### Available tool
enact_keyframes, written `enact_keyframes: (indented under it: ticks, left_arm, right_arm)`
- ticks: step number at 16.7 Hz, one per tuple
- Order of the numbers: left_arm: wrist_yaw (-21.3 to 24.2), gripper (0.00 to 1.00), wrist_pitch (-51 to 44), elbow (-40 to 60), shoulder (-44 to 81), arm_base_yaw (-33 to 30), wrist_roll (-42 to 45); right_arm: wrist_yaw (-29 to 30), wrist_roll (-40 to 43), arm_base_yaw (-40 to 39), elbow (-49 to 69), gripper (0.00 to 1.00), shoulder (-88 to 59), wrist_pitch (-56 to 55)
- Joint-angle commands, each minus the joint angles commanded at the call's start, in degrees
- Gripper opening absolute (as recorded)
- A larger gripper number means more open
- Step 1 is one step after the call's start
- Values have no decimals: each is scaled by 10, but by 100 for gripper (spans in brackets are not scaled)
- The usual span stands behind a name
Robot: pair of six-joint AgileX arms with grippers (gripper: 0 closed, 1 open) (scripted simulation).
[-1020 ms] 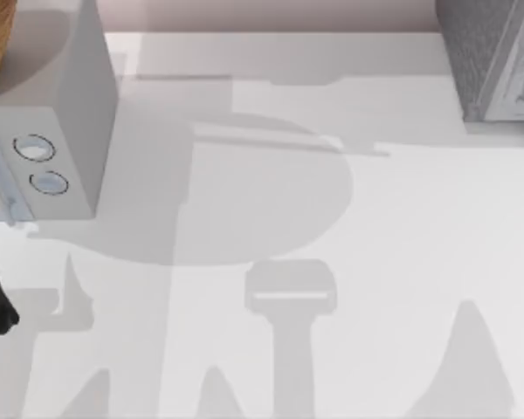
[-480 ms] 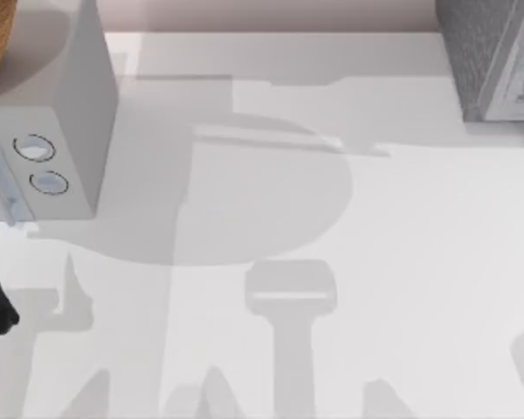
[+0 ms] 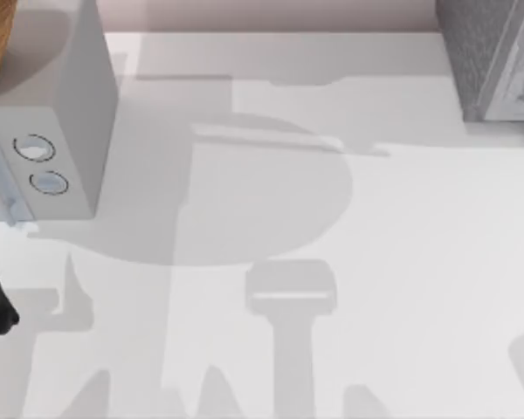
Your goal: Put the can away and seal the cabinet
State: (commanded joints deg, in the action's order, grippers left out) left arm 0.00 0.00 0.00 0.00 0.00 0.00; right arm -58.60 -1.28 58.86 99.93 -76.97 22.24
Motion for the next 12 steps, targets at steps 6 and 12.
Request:
enact_keyframes:
  ticks: [6, 12]
  left_arm:
    - [0, 100, 0, 0, 0, 0, 0]
    - [0, 100, 0, 0, 0, 0, 0]
  right_arm:
    - [139, 0, -139, 17, 100, -10, 10]
    - [397, 0, -398, 28, 100, -12, 21]
